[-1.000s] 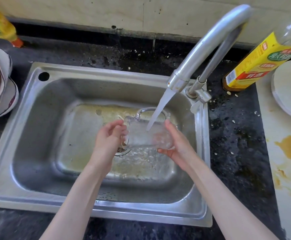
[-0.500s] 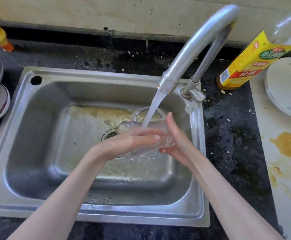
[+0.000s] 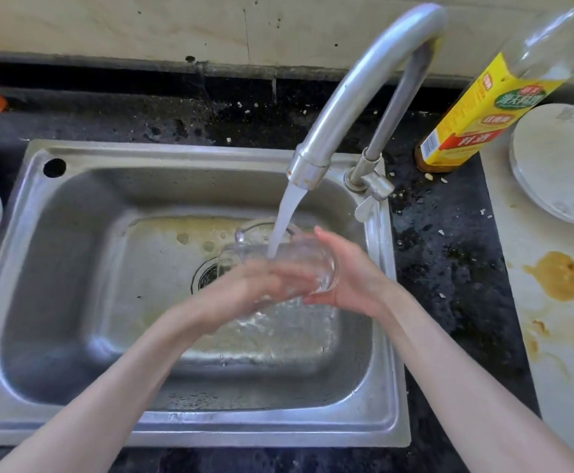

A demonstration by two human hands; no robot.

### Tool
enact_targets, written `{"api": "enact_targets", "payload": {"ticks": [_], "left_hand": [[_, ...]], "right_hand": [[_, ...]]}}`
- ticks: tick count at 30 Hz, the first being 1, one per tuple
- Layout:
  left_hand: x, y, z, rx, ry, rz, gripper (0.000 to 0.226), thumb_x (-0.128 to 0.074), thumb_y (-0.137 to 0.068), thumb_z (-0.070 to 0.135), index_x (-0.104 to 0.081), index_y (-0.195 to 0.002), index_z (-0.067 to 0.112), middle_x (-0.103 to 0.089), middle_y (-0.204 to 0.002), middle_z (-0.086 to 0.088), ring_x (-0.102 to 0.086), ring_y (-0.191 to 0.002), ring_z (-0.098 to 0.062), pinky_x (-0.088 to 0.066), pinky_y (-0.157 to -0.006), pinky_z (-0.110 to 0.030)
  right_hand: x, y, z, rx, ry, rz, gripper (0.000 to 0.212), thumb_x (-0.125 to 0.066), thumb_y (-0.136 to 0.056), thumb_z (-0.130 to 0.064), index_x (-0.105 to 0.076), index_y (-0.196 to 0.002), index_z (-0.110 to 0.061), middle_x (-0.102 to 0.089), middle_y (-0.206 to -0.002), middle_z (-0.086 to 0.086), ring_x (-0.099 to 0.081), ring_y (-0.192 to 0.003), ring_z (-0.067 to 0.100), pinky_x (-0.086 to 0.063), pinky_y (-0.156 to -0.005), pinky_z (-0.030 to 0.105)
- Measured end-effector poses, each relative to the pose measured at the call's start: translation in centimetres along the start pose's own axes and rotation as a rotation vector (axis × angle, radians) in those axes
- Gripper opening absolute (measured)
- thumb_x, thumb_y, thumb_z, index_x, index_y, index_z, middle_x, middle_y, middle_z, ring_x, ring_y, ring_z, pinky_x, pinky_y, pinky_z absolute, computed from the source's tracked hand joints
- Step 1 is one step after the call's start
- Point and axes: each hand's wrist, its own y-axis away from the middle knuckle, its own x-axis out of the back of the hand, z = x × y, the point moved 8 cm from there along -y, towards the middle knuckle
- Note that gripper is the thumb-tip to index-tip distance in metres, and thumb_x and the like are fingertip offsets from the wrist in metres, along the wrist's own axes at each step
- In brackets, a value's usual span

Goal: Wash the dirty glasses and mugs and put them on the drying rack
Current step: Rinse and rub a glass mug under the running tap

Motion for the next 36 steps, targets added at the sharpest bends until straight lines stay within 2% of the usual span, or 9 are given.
{"api": "enact_targets", "payload": {"ticks": [5,9,11,14,17,23,30,32,36], "left_hand": [[1.6,-1.5,-0.6,0.065,0.971,0.126,0.06,-0.045,-0.065,0.012,-0.054,-0.119,-0.012,-0.057,-0.121,-0.03,-0.055,-0.117,-0.039,-0.042,-0.103,-0.045],[1.6,-2.7,-0.1,0.042,1.206,0.146,0.058,-0.034,-0.076,0.015,-0.051,-0.12,-0.018,-0.053,-0.125,-0.035,-0.048,-0.123,-0.042,-0.031,-0.109,-0.047],[1.2,-2.8,0.5,0.057,1.003,0.088,0.055,-0.031,-0.082,0.019,-0.055,-0.122,-0.011,-0.051,-0.13,-0.029,-0.051,-0.123,-0.031,-0.034,-0.108,-0.037],[-0.1,-2.6,1.4,0.102,0.047,-0.036,0.025,-0.031,-0.095,0.017,-0.055,-0.093,0.009,-0.057,-0.101,-0.008,-0.056,-0.082,0.007,-0.038,-0.079,-0.001],[-1.4,-2.6,0.2,0.139,-0.415,-0.249,0.042,-0.042,-0.091,0.029,-0.037,-0.132,0.028,-0.041,-0.128,0.017,-0.035,-0.112,0.009,-0.025,-0.089,0.0],[2.0,-2.6,-0.4,0.096,0.048,-0.001,0.043,-0.048,-0.072,0.031,-0.064,-0.108,0.017,-0.066,-0.115,0.005,-0.06,-0.107,-0.01,-0.043,-0.1,-0.025],[2.0,-2.5,1.0,0.071,0.865,-0.02,0.065,-0.041,-0.067,0.026,-0.055,-0.12,-0.011,-0.054,-0.126,-0.03,-0.05,-0.122,-0.039,-0.041,-0.102,-0.041],[1.5,-2.5,1.4,0.096,0.769,-0.055,0.061,-0.04,-0.074,0.023,-0.052,-0.125,-0.009,-0.057,-0.126,-0.026,-0.05,-0.123,-0.034,-0.042,-0.103,-0.037],[0.9,-2.9,0.3,0.142,-0.466,-0.131,0.052,-0.041,-0.084,0.039,-0.049,-0.129,0.014,-0.057,-0.124,-0.012,-0.048,-0.125,-0.026,-0.039,-0.104,-0.039]], "right_hand": [[-0.3,-0.3,-0.2,0.235,-0.384,-0.094,0.027,-0.062,-0.081,-0.022,-0.065,-0.108,-0.021,-0.066,-0.095,0.005,-0.061,-0.076,0.018,-0.056,-0.062,0.029],[0.7,-1.3,-0.1,0.314,-0.231,0.034,0.034,-0.064,-0.08,-0.029,-0.064,-0.111,-0.016,-0.066,-0.099,0.005,-0.06,-0.088,0.019,-0.054,-0.074,0.027],[1.1,-1.3,-0.2,0.317,-0.18,0.108,0.042,-0.063,-0.077,-0.036,-0.064,-0.112,-0.014,-0.064,-0.097,0.008,-0.06,-0.086,0.02,-0.052,-0.073,0.027],[1.4,-1.4,0.2,0.243,-0.127,0.15,0.059,-0.065,-0.074,-0.043,-0.057,-0.124,-0.012,-0.063,-0.098,0.013,-0.062,-0.079,0.02,-0.053,-0.07,0.027],[1.7,-1.5,0.5,0.164,-0.07,0.185,0.054,-0.066,-0.076,-0.044,-0.058,-0.121,-0.015,-0.067,-0.079,0.012,-0.063,-0.07,0.021,-0.052,-0.073,0.031],[3.0,-1.6,1.3,0.105,0.31,0.317,0.086,-0.045,-0.066,-0.083,-0.059,-0.123,-0.021,-0.063,-0.09,0.007,-0.06,-0.08,0.015,-0.05,-0.07,0.025],[-0.2,-1.7,0.2,0.356,-0.33,0.019,0.073,-0.058,-0.082,-0.05,-0.044,-0.138,-0.006,-0.058,-0.123,0.016,-0.054,-0.114,0.029,-0.042,-0.098,0.037],[-0.3,-1.9,-0.1,0.338,-0.329,0.026,0.076,-0.06,-0.08,-0.051,-0.045,-0.136,-0.002,-0.06,-0.114,0.014,-0.061,-0.1,0.023,-0.053,-0.083,0.029],[0.2,-2.4,0.6,0.228,-0.231,0.103,0.049,-0.06,-0.072,-0.054,-0.067,-0.11,-0.023,-0.066,-0.096,0.006,-0.063,-0.075,0.017,-0.054,-0.063,0.026]]}}
